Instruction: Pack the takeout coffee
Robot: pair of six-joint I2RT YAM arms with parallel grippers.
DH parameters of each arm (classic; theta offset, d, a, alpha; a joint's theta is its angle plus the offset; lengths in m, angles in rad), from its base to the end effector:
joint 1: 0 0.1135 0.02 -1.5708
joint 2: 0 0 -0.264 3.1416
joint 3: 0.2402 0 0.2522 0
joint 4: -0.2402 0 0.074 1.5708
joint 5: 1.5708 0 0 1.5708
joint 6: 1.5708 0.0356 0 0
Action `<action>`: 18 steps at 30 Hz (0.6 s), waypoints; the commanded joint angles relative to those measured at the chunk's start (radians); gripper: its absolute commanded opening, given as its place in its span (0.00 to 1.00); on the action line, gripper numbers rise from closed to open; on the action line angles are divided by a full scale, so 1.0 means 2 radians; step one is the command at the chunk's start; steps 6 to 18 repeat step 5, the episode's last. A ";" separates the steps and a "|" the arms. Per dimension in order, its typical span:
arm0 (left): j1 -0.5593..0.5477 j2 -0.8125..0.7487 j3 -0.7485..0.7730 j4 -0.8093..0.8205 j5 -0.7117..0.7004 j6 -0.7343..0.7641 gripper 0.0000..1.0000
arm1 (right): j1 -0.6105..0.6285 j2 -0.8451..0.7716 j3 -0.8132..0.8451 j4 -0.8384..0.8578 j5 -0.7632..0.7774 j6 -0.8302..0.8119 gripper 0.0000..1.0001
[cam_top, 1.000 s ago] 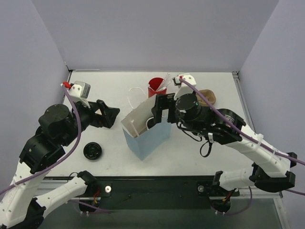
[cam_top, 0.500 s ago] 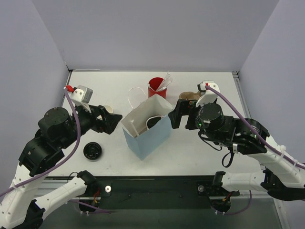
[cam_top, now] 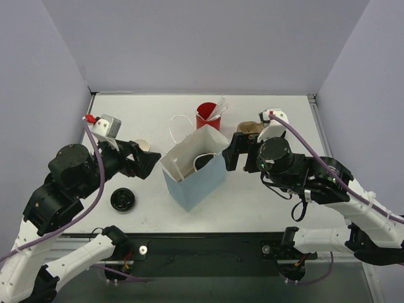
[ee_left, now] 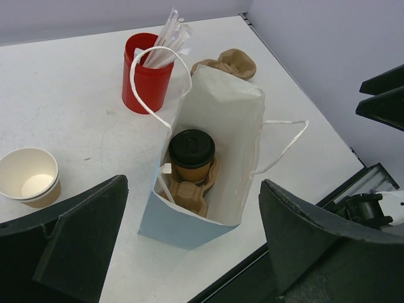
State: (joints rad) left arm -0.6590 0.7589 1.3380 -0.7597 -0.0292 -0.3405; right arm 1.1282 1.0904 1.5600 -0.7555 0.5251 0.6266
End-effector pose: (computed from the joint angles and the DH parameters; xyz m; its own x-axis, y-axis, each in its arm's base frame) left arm 0.0864 -0.0656 0.4598 -0.3307 -0.1661 -0.9290 0.5081 0.7982 -0.3236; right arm 0.0974 0.1639 0.4824 -0.4355 0.2657 -0.8600 -0.3957 0.8017 0.4481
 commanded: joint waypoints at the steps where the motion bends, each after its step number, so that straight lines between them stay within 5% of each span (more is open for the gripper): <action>1: 0.002 -0.003 0.002 0.005 -0.004 -0.002 0.95 | 0.002 0.000 -0.004 0.006 0.021 0.006 1.00; 18: 0.002 -0.001 0.004 0.003 -0.003 0.000 0.95 | 0.002 0.000 -0.006 0.007 0.027 0.010 1.00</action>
